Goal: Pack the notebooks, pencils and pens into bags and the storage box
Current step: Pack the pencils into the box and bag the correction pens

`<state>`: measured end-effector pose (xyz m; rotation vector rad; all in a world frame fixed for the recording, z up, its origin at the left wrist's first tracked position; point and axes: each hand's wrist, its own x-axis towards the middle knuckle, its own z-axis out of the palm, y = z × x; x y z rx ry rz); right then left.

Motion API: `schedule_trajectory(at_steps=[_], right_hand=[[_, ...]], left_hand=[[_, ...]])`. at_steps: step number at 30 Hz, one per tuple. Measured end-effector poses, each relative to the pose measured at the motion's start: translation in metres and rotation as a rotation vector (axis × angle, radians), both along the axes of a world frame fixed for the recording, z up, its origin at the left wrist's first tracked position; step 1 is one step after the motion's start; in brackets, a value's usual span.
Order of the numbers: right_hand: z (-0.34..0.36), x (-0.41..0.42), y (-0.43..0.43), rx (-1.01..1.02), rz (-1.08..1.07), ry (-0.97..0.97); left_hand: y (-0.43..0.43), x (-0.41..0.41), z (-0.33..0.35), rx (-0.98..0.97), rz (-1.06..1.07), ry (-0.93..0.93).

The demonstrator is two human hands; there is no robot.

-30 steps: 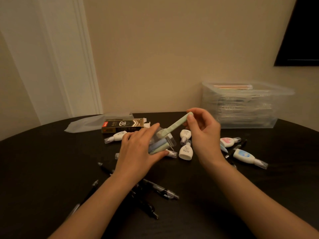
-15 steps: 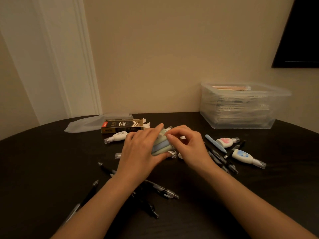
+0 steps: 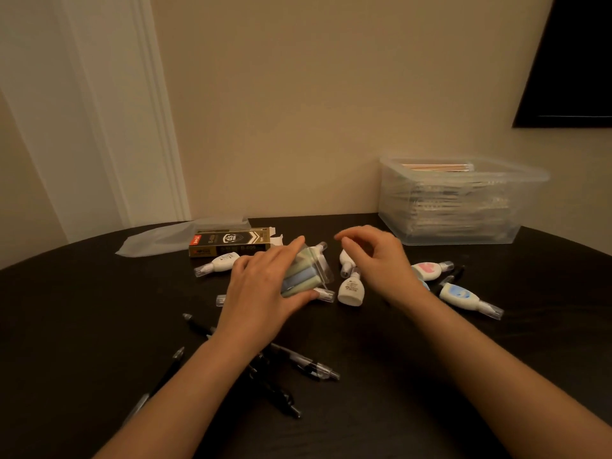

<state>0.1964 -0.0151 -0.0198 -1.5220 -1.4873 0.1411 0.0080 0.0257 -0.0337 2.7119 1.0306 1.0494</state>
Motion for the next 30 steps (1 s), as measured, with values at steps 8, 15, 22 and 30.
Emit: schedule_trajectory(at_steps=[8, 15, 22, 30], right_hand=[[-0.004, 0.095, 0.044, -0.661, -0.461, -0.476], [-0.020, 0.101, 0.051, -0.758, -0.430, -0.596], [0.011, 0.066, 0.038, -0.245, -0.292, -0.351], [0.036, -0.001, 0.010, 0.137, 0.027, 0.287]], left_hand=[[0.001, -0.001, 0.001, 0.018, -0.007, -0.006], [0.001, -0.002, 0.001, -0.002, 0.001, 0.019], [0.003, -0.002, -0.001, -0.032, 0.006, 0.043], [0.002, 0.000, -0.004, -0.093, -0.004, 0.000]])
